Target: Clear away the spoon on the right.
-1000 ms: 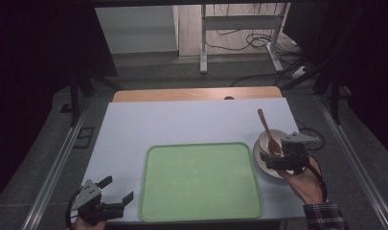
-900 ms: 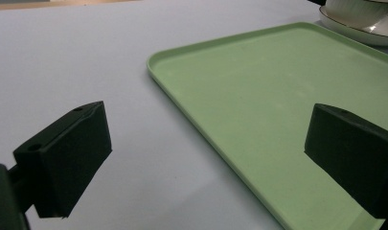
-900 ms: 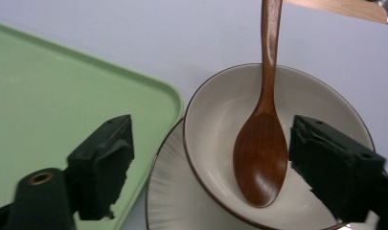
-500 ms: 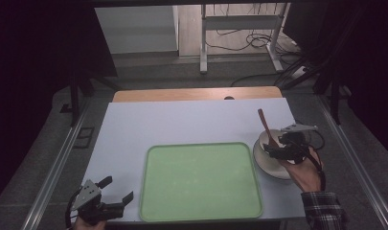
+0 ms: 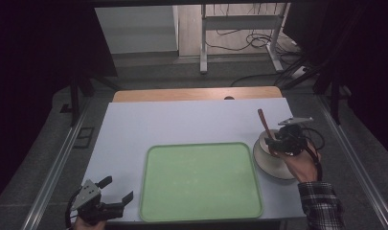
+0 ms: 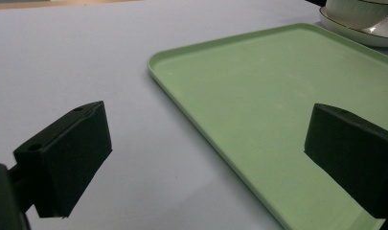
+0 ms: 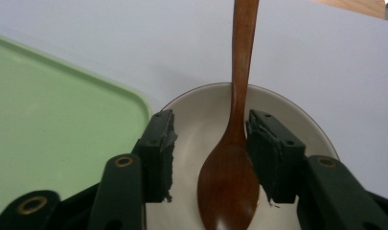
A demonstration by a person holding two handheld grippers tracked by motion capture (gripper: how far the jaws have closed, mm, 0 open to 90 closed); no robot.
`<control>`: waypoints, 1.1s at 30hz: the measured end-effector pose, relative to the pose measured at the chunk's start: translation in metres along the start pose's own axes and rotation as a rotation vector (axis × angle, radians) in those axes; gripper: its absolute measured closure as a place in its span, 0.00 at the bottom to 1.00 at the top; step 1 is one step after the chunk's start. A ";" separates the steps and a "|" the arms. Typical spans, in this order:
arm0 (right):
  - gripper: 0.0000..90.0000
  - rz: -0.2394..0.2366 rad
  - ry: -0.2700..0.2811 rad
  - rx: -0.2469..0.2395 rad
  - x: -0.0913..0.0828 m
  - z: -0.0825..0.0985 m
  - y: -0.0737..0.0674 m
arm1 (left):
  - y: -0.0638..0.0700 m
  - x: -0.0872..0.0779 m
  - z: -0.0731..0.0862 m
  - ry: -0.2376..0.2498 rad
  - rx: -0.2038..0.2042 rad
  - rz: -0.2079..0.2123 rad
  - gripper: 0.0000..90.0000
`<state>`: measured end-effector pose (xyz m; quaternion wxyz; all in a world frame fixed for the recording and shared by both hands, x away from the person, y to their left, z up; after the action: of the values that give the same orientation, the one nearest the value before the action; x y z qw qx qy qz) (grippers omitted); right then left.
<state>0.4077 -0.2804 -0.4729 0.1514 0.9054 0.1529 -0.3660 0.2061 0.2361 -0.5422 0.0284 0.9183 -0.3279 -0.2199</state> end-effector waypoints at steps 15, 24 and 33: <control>0.81 0.030 -0.058 -0.022 0.018 -0.017 0.006 | -0.001 0.000 0.000 0.002 -0.003 0.000 0.02; 0.86 0.039 -0.074 -0.027 0.028 -0.022 0.007 | -0.001 0.000 0.000 0.002 -0.003 0.000 0.02; 0.89 0.057 -0.097 -0.045 0.038 -0.021 0.007 | -0.001 0.000 0.000 0.001 -0.003 0.000 0.02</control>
<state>0.4491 -0.2727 -0.4842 0.1895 0.8869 0.1275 -0.4016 0.2063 0.2369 -0.5426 0.0300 0.9184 -0.3274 -0.2200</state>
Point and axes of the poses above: each handheld gripper's, and its own axes: x roughly forward along the jaws, z roughly out of its underside, y roughly to its right, the point moved 5 cm from there along x, roughly forward along the jaws, and after that the axes turned 8 degrees about z, right-handed, at the moved point
